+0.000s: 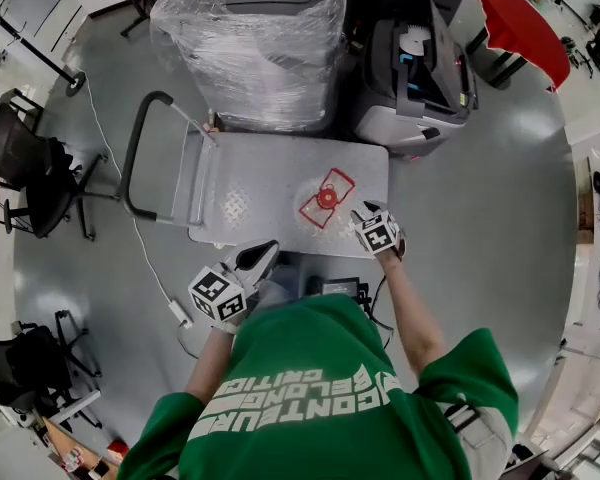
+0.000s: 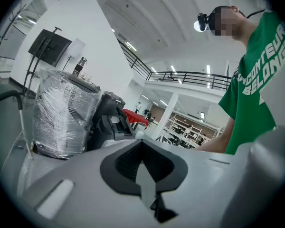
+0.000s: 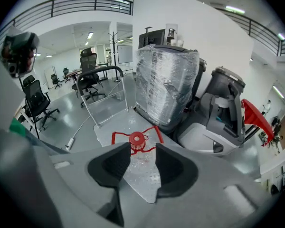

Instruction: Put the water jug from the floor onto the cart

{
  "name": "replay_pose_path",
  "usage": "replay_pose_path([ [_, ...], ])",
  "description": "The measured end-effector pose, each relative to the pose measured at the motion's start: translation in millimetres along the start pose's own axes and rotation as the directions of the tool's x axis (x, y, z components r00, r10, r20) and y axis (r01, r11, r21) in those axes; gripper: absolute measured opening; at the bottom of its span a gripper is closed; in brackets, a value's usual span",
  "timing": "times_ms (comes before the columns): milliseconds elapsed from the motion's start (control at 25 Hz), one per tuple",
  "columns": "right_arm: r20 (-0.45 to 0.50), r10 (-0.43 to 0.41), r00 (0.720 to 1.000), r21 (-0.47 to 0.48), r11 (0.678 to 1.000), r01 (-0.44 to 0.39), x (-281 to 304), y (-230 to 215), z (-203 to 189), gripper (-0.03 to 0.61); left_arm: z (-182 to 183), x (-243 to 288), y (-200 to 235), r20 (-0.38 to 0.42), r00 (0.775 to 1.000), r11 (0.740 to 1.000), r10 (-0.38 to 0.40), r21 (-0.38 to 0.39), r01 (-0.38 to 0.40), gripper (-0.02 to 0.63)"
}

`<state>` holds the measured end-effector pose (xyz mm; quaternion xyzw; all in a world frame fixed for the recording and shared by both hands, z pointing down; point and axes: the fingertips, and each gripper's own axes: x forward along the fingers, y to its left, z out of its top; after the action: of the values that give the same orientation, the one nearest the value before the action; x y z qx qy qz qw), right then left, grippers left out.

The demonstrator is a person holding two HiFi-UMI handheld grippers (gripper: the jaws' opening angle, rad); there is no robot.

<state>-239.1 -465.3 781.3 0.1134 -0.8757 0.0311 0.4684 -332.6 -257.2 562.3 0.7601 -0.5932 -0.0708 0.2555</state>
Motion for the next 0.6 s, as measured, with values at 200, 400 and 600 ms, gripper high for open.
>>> replay_pose_path([
  [200,0.054,-0.031,0.998,0.005,1.000,0.030,-41,-7,-4,0.081,-2,11,-16,-0.002,1.000,0.999,-0.028,0.021,0.028,0.009],
  [400,0.100,-0.053,0.994,0.003,0.999,0.052,-78,-14,-12,0.000,-6,31,-37,-0.012,0.997,0.997,-0.072,0.038,0.073,0.009],
  [600,0.143,-0.050,0.988,0.017,0.999,0.048,-113,-14,-26,-0.008,-14,50,-61,-0.039,0.991,0.990,-0.126,0.053,0.128,0.009],
])
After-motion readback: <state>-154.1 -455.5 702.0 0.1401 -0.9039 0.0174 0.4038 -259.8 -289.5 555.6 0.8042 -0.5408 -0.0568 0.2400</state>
